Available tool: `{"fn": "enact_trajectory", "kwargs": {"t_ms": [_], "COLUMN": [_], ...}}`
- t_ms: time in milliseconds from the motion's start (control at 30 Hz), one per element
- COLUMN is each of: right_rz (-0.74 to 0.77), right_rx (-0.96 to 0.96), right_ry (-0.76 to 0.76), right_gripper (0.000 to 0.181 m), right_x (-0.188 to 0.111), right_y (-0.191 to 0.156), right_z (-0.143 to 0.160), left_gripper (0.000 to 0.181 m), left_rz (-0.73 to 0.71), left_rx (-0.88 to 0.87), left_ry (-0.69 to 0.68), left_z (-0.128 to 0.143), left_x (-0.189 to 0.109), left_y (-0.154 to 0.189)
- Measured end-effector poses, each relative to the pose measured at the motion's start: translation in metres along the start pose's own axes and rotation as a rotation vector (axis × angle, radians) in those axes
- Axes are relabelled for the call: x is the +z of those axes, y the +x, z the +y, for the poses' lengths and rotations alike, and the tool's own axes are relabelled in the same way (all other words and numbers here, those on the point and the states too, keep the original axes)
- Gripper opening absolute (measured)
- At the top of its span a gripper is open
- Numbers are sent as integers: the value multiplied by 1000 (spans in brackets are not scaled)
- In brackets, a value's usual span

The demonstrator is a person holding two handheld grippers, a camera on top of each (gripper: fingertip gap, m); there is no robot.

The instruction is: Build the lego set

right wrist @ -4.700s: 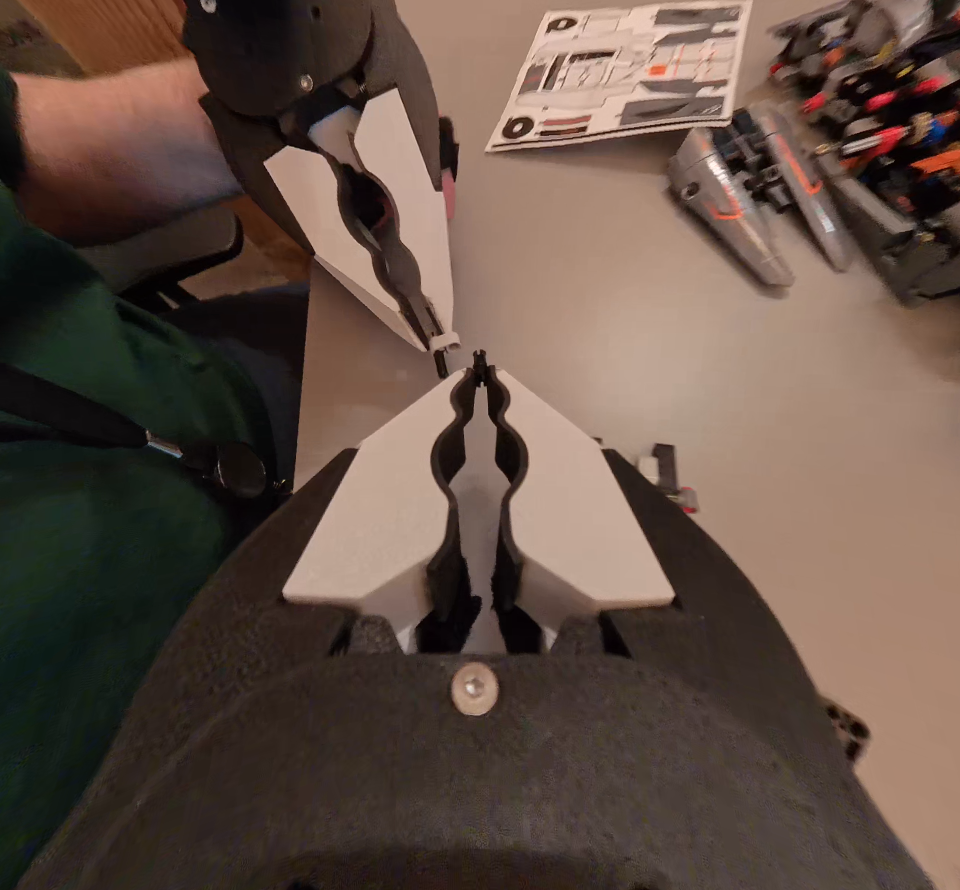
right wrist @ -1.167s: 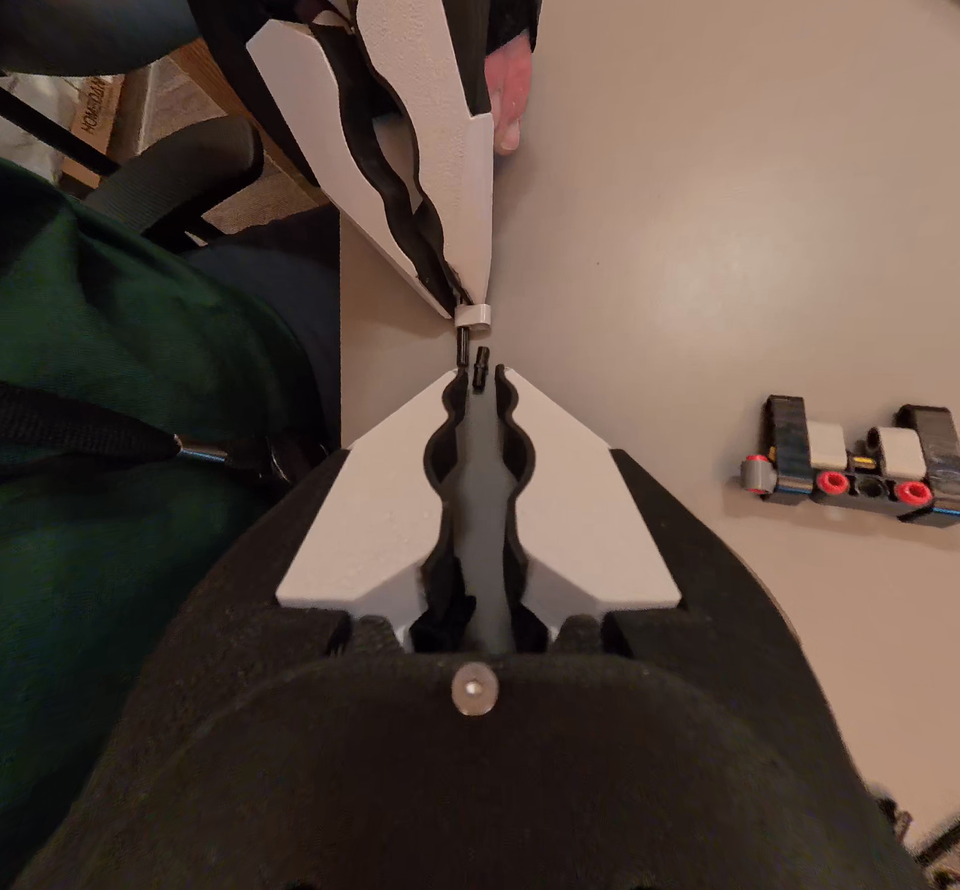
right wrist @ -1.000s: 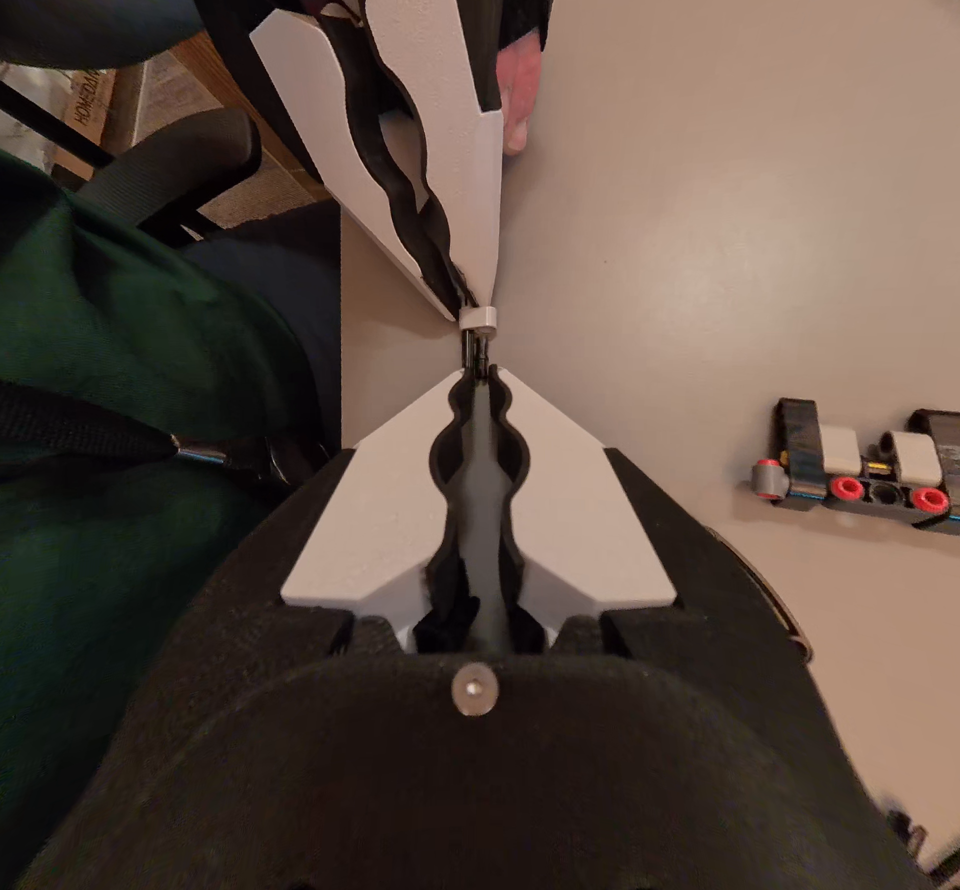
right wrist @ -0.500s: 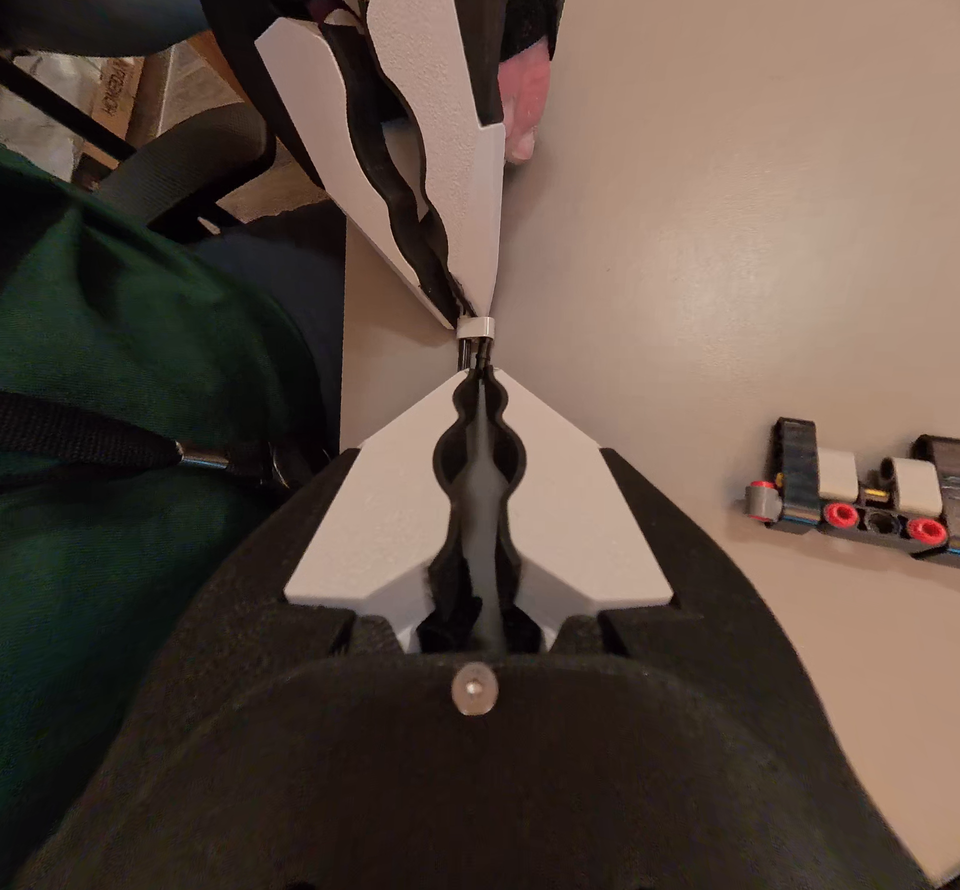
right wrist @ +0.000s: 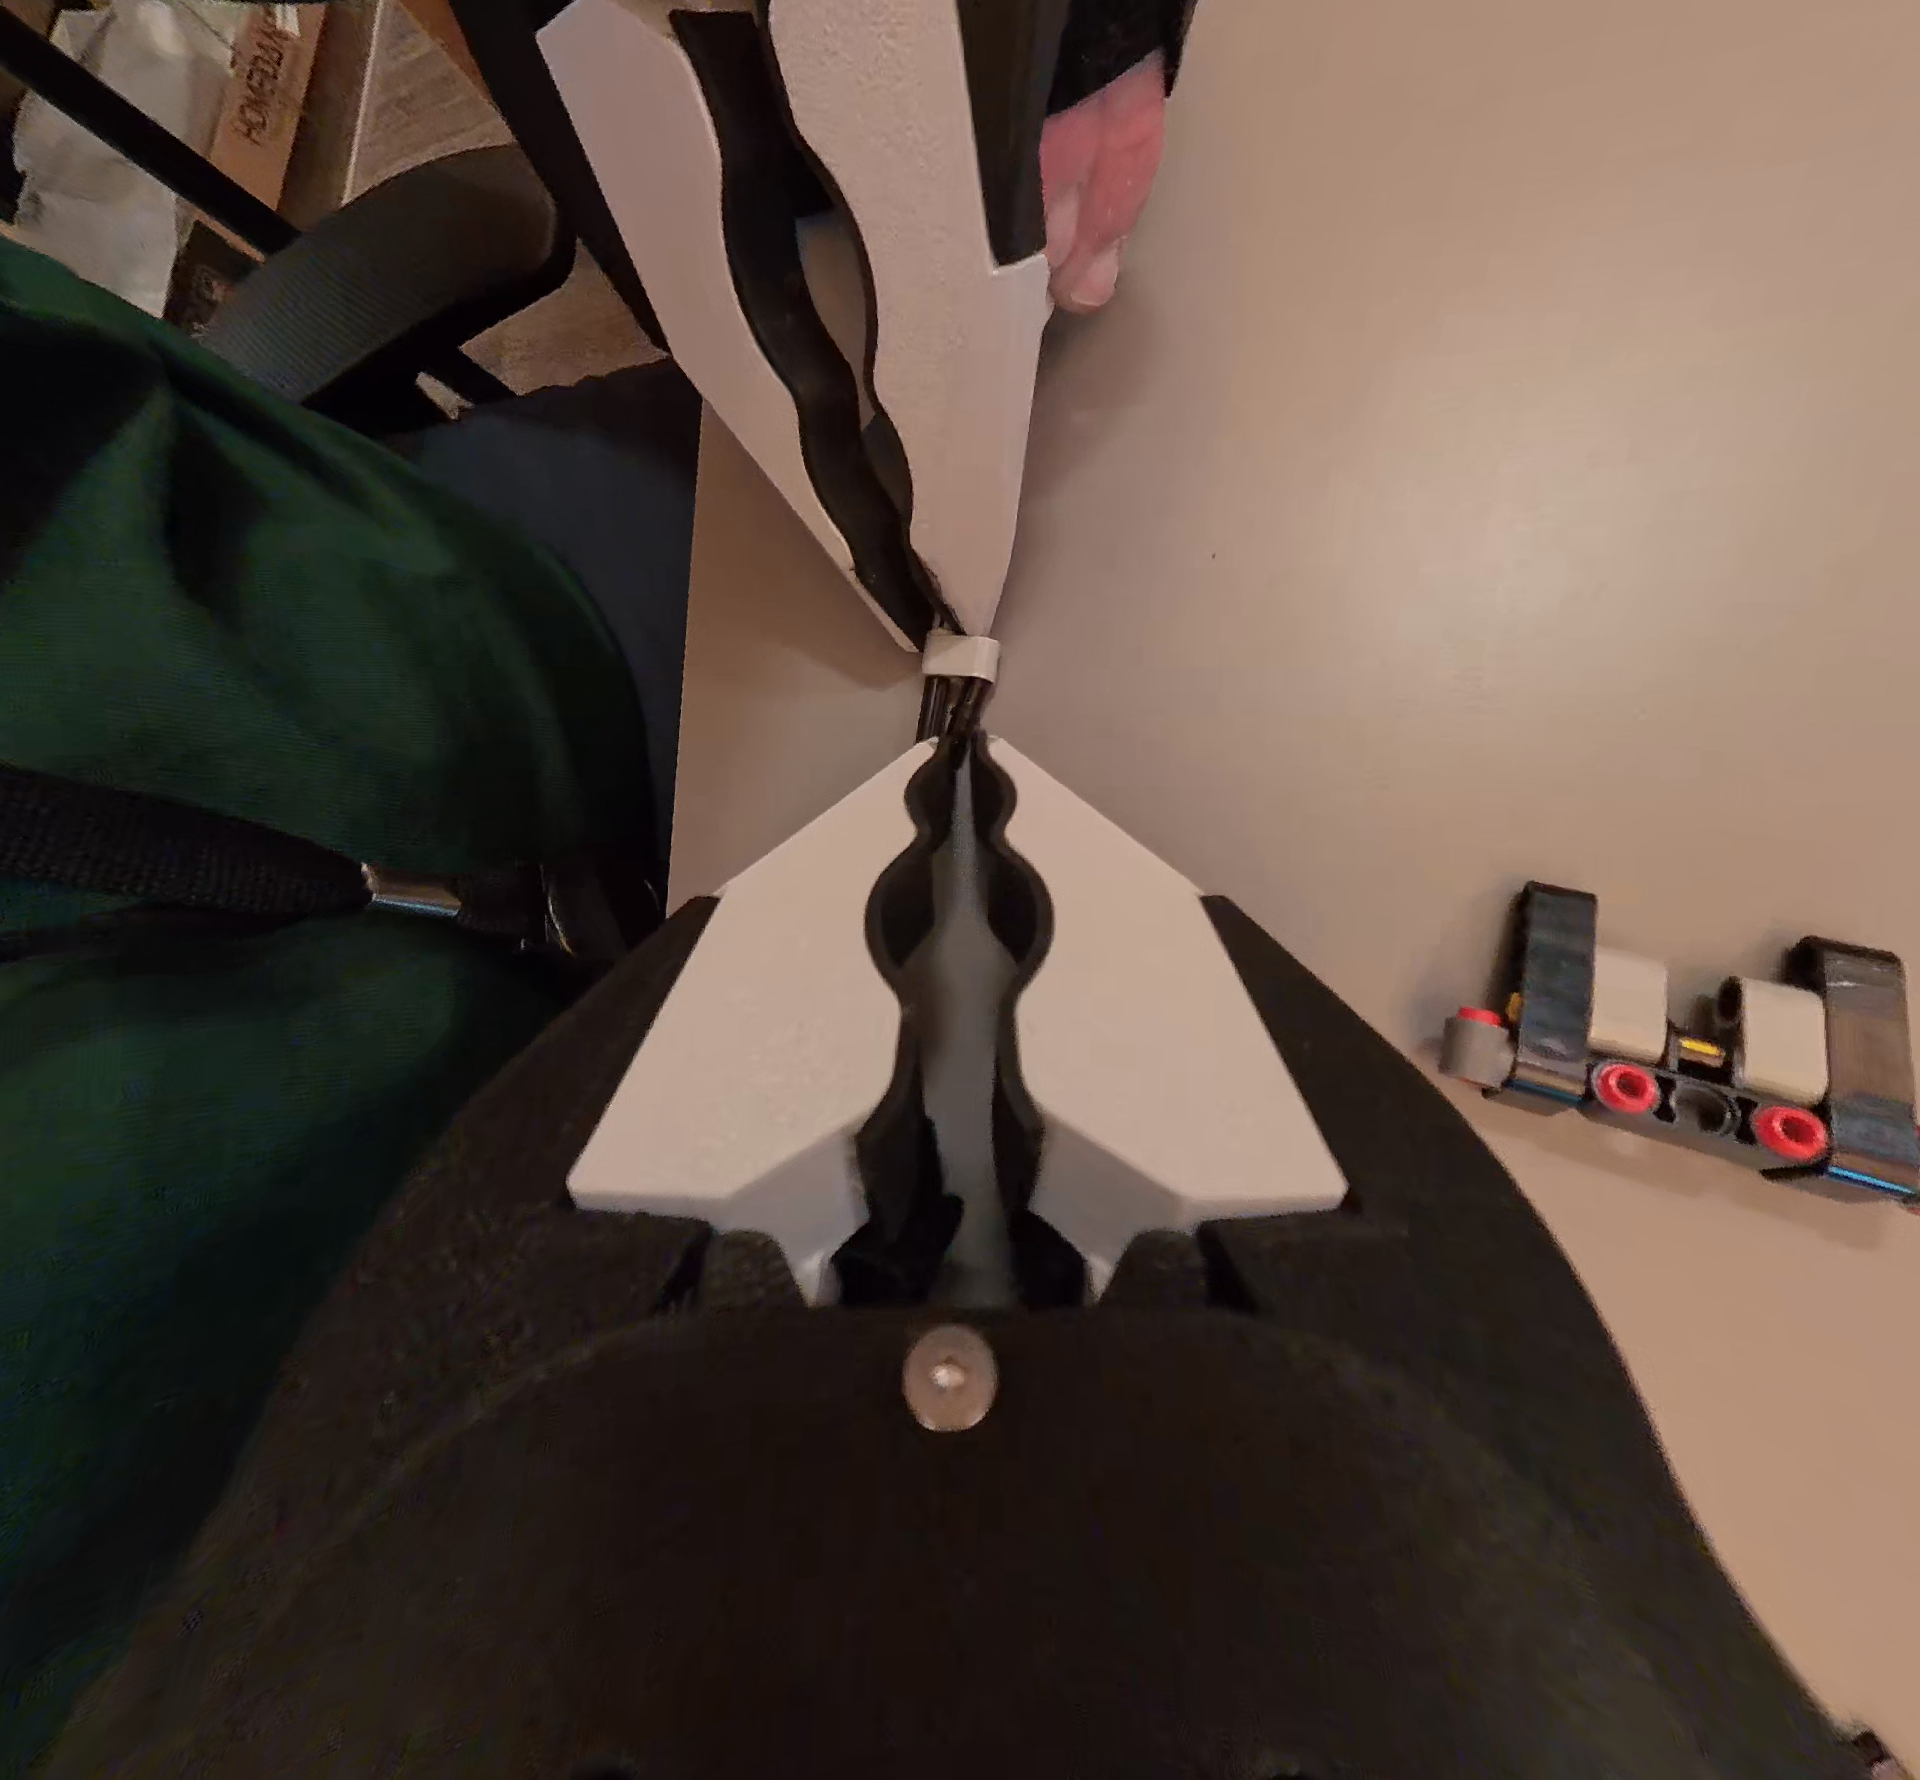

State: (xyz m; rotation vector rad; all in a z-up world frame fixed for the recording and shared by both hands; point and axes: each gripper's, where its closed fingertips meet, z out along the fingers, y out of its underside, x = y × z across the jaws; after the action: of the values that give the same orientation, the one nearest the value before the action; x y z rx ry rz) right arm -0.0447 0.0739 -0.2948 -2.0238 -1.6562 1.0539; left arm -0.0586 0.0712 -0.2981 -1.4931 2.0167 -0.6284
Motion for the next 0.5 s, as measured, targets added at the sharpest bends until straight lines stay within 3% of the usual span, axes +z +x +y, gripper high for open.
{"fn": "enact_trajectory", "kwargs": {"t_ms": [33, 500], "right_rz": [6, -3], "right_rx": [7, 24], "right_ry": [10, 66], "right_gripper": [2, 2], "right_x": [0, 2], "right_y": [1, 0], "right_z": [0, -5], "left_gripper": [5, 5], "left_rz": [-3, 4], "left_rx": [-3, 5], "left_ry": [2, 7], "left_z": [0, -1], "left_x": [0, 1], "left_y": [0, 0]}}
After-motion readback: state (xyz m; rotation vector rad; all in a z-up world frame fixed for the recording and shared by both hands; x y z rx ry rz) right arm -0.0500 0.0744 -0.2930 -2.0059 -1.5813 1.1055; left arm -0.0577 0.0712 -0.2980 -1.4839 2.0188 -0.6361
